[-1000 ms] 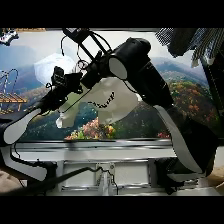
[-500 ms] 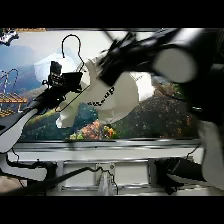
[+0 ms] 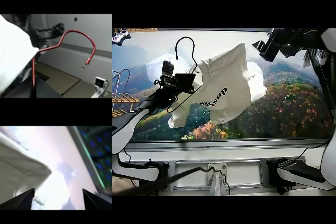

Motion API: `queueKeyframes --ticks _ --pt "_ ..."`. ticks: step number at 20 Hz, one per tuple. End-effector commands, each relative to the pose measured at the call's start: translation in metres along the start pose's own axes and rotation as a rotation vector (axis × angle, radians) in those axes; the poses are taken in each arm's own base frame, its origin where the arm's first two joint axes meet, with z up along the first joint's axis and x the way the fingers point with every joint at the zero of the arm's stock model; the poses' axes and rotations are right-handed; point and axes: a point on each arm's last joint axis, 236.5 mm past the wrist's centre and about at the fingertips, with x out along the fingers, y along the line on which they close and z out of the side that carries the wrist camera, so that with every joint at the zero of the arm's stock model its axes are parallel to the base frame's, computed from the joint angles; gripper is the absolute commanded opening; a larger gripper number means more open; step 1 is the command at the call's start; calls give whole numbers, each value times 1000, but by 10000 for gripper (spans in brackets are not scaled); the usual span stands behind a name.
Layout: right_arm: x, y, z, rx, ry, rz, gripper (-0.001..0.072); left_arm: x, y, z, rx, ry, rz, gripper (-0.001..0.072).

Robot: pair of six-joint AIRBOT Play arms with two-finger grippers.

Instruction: Fold the clothes and pants, and hang the long-sleeved shirts on hangers.

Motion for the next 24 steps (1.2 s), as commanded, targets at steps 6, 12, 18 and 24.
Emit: queueKeyframes --ticks 6,12,18,24 --pt "103 43 16 -14 -201 210 689 0 0 -1 0 4 1 16" --pt "146 83 22 -7 -204 307 397 0 0 -1 0 4 1 16" --pt "140 89 17 -11 -187 347 26 -1 -8 9 17 -35 -28 254" --pt "125 111 22 -44 -180 425 25 -28 -70 74 178 -327 -244 571"
